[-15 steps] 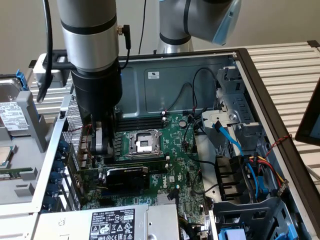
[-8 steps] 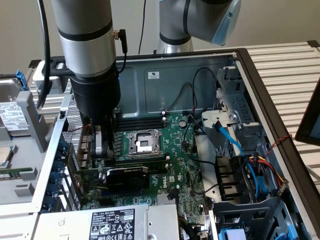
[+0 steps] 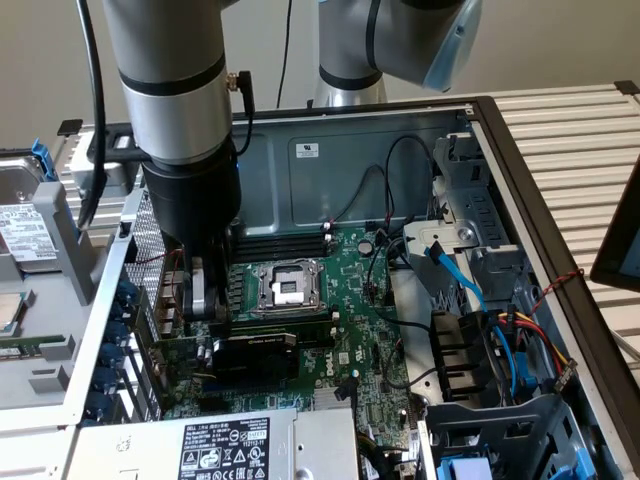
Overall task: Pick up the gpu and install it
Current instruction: 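Press down on the gpu until it lock into place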
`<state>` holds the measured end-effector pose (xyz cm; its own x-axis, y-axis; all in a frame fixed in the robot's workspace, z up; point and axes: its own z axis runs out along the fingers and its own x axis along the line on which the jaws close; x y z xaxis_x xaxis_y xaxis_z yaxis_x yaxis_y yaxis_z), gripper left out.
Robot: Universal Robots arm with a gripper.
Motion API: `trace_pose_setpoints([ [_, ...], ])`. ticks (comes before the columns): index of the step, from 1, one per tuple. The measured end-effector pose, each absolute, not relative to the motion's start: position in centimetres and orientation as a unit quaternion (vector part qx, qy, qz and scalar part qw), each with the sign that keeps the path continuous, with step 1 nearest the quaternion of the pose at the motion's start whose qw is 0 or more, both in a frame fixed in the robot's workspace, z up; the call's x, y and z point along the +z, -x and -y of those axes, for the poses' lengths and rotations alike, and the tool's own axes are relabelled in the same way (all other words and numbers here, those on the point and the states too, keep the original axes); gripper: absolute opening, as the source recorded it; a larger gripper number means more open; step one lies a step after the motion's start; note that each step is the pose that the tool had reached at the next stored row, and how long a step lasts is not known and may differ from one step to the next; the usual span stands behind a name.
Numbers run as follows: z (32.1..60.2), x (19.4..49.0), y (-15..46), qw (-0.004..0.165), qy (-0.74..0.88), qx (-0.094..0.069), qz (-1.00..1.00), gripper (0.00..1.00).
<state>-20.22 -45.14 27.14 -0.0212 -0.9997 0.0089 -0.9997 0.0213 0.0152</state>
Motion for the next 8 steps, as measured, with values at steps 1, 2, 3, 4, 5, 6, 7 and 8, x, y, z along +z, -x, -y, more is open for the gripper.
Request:
trace_pose_setpoints([
  [1, 45.14, 27.05, 20.25, 0.009, -0.700, -0.002, 0.714, 0.11],
  [2, 45.14, 26.97, 20.27, 0.009, -0.700, -0.002, 0.714, 0.11],
  [3, 45.14, 26.89, 20.28, 0.008, -0.700, -0.002, 0.714, 0.11],
  [4, 45.14, 26.83, 20.29, 0.009, -0.700, -0.002, 0.714, 0.11],
  [5, 45.14, 26.78, 20.30, 0.009, -0.700, -0.002, 0.714, 0.11],
  [6, 45.15, 26.70, 20.31, 0.009, -0.700, -0.002, 0.714, 0.11],
  [7, 45.14, 26.60, 20.31, 0.009, -0.700, -0.002, 0.714, 0.11],
  [8, 45.14, 26.51, 20.32, 0.009, -0.700, -0.002, 0.714, 0.11],
])
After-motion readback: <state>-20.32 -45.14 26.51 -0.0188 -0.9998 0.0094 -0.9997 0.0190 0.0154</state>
